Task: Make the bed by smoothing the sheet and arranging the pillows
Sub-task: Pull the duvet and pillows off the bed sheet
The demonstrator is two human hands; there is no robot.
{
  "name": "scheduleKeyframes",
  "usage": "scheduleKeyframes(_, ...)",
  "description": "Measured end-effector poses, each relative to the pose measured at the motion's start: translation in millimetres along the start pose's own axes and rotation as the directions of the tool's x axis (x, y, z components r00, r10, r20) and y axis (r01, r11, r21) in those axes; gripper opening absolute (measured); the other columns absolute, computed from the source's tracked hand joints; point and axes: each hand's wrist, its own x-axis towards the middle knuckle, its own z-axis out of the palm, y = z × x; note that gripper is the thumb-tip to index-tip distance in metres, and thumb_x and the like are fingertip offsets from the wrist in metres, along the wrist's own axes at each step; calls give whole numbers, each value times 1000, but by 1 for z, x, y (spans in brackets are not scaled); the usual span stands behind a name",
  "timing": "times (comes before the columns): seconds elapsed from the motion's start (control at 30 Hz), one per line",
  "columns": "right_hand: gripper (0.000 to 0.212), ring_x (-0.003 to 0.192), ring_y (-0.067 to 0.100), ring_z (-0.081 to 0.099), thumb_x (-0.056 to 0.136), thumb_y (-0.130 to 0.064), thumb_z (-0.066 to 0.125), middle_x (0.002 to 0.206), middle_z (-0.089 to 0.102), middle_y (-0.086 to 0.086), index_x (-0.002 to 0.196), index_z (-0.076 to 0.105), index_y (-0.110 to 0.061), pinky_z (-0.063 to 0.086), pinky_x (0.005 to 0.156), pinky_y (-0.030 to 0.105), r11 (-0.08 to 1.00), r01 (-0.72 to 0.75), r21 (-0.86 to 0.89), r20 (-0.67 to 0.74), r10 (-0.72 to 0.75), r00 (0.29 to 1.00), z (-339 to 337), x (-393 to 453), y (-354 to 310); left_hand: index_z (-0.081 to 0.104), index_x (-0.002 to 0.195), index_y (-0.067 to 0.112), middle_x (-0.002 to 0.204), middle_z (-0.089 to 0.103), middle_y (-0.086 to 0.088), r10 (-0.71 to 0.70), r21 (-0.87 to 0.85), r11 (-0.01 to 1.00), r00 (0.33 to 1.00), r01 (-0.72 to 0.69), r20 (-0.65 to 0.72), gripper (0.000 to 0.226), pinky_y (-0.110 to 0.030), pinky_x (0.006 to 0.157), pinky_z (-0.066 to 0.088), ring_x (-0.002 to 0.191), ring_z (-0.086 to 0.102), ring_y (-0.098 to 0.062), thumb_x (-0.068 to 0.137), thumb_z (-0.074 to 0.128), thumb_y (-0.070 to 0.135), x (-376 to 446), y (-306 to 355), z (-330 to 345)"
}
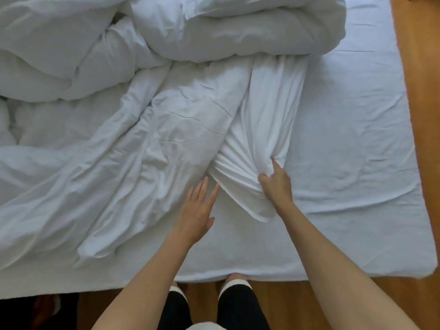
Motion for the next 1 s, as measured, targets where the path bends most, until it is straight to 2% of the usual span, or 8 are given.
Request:
scheduleKeyframes(0.1,57,91,25,56,84,-15,50,106,63,3,139,47,-26,40,70,28,1000,0,-4,44,0,999,-58,-45,16,10,151,11,153,19,-26,-3,-5,1000,999,3,-37,112,-51,114,26,142,24,-39,69,79,44,-13,50,-16)
scheduleKeyframes(0.27,20,75,28,61,80,-11,55,83,65,4,96,62,-20,42,60,29,995,-36,89,227,15,974,-124,-131,56,16,149,10,152,26,-26,-1,-4,1000,997,0,-72,109,-54,110,30,140,28,-41,67,79,45,-22,121,-41)
scheduleKeyframes(0.43,17,66,20,53,75,-14,57,75,58,14,90,62,-9,37,60,31,985,-72,157,341,14,940,-158,-188,106,34,144,16,143,41,-26,7,44,999,1000,-8,17,104,-61,100,37,130,42,-44,59,83,52,-29,163,-42)
scheduleKeyframes(0.53,27,74,21,60,69,-24,57,89,66,17,94,65,-17,43,64,31,969,-110,221,372,20,928,-170,-207,128,66,113,13,127,56,-25,67,27,997,998,-67,10,61,-65,92,43,119,52,-46,56,88,20,-28,197,-44)
scheduleKeyframes(0.6,30,76,20,60,69,-25,57,88,66,13,96,65,-16,43,64,28,964,-98,247,356,4,934,-180,-213,135,69,96,10,113,63,-21,98,-35,994,991,-101,-88,42,-61,87,48,108,60,-45,57,79,-4,-32,218,-43)
scheduleKeyframes(0.73,26,77,22,61,74,-17,60,93,66,18,99,65,-8,44,66,31,951,-43,305,329,-63,942,-197,-218,145,63,90,4,92,64,-14,-173,-373,924,961,83,-216,23,-38,68,48,82,59,-34,75,55,-12,-56,239,-53)
scheduleKeyframes(0.87,20,79,31,65,74,-17,59,88,69,13,92,66,-13,46,64,31,959,109,262,229,-172,958,-209,-229,154,50,76,8,74,57,-12,-315,-483,866,891,130,-325,15,-29,56,33,64,54,-29,84,45,-4,-75,257,-75)
scheduleKeyframes(1.0,33,80,12,63,81,-12,61,86,67,-11,113,64,-22,45,61,19,933,328,145,56,-339,939,-226,-244,163,44,72,9,67,52,-8,-417,-577,802,836,153,-357,20,-28,52,28,60,49,-25,88,43,-2,-105,287,-83)
